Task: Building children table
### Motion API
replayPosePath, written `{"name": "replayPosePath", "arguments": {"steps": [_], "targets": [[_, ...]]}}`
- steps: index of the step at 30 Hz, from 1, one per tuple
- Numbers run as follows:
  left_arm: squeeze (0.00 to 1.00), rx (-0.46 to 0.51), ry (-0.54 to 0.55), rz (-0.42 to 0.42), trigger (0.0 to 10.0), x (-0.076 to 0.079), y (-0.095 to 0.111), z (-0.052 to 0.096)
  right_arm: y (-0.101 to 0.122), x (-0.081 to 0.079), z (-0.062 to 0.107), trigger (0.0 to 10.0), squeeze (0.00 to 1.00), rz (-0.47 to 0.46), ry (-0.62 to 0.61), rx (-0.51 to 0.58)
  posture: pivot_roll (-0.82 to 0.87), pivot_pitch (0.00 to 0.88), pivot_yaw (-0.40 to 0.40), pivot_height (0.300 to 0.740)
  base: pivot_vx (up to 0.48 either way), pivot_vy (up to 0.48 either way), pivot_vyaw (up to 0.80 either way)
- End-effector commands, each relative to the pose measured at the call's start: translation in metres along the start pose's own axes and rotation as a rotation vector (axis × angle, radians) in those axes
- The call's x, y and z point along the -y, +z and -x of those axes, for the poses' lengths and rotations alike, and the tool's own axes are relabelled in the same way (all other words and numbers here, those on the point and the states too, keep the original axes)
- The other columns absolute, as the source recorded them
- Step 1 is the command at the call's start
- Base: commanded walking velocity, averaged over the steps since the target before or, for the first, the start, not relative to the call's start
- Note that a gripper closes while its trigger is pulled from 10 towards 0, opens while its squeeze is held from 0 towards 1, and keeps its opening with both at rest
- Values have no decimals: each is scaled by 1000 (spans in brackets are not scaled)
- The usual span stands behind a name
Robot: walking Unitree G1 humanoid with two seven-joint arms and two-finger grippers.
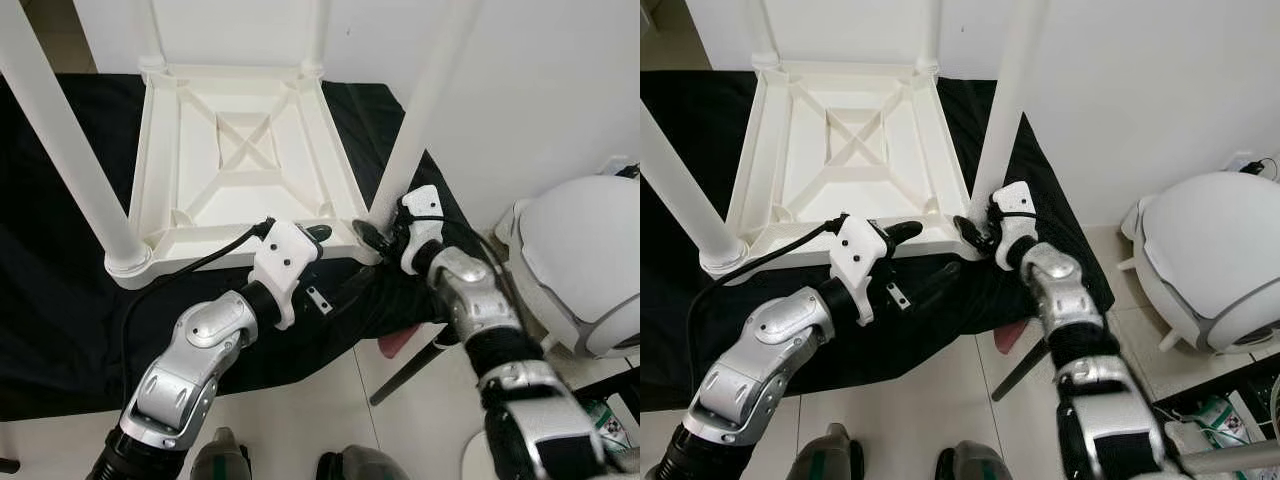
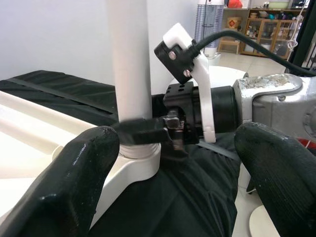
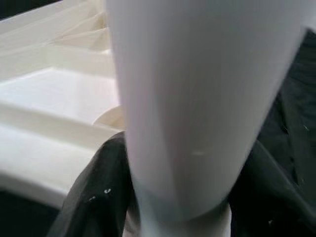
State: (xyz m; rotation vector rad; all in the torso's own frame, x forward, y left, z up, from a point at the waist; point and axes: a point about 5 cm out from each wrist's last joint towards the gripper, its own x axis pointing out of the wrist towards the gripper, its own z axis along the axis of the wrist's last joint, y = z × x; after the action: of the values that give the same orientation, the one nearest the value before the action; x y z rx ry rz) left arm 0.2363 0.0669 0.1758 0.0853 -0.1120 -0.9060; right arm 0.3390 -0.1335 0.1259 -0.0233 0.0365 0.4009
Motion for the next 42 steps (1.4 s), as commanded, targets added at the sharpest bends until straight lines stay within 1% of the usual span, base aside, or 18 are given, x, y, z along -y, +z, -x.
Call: {"name": "replayPosePath", "arguments": {"steps": [1,4,5,7,8,10,15,16,17,21,25,27,28,29,31,36,40,42], "targets": [[0,3,18,3,10000,1,1,0,-1,5,5,10000,0,-17,-116,-14,21,25,-91,740,0,0,0],[0,2,11,5,10000,2,1,-1,-3,-6,11,10000,0,-8,-261,-8,19,25,-88,740,0,0,0],[0,2,11,5,10000,2,1,-1,-3,-6,11,10000,0,-8,-261,-8,19,25,-88,740,0,0,0],[0,4,5,7,10000,3,1,-2,-7,-19,7,10000,0,-50,-336,-35,16,25,-85,740,0,0,0],[0,4,5,7,10000,3,1,-2,-7,-19,7,10000,0,-50,-336,-35,16,25,-85,740,0,0,0],[0,6,2,7,10000,3,1,-3,-5,-33,4,10000,0,-83,-314,-46,22,23,-84,740,0,0,0],[0,4,2,8,10000,3,1,-2,-2,-34,5,10000,0,-98,-284,-48,23,23,-89,740,0,0,0],[0,4,3,8,10000,4,1,-2,-2,-33,6,10000,176,-98,-278,-56,23,23,-89,740,0,0,0],[0,4,5,9,10000,4,1,-2,-1,-33,9,10000,1000,-121,-260,-55,27,18,-93,740,0,0,0],[0,7,9,10,10000,4,1,-2,5,-33,13,10000,1000,-156,-209,-25,29,14,-93,740,0,0,0],[0,7,9,10,10000,4,1,-1,9,-22,20,10000,1000,-112,-174,-7,31,12,-93,740,0,0,0],[0,2,9,6,10000,3,0,0,10,-13,25,10000,1000,-48,-164,-8,32,8,-94,740,0,0,0],[0,2,9,6,10000,3,0,0,10,-13,25,10000,1000,-48,-164,-8,32,8,-94,740,0,0,0],[0,0,9,5,10000,3,0,0,10,-8,29,10000,0,-28,-134,-9,30,4,-95,740,0,0,0],[0,-1,8,5,10000,3,-1,1,11,-3,33,10000,0,-8,-105,-5,28,3,-93,740,0,0,0],[0,1,-3,4,10000,4,0,-1,3,11,40,10000,0,113,132,-52,19,0,-87,740,0,0,0],[0,1,-5,3,10000,3,0,-2,0,13,39,10000,0,131,174,-62,18,0,-83,740,0,0,0],[0,2,-8,1,10000,3,0,-2,-1,13,34,10000,0,145,226,-70,15,0,-81,740,0,0,0]]}}
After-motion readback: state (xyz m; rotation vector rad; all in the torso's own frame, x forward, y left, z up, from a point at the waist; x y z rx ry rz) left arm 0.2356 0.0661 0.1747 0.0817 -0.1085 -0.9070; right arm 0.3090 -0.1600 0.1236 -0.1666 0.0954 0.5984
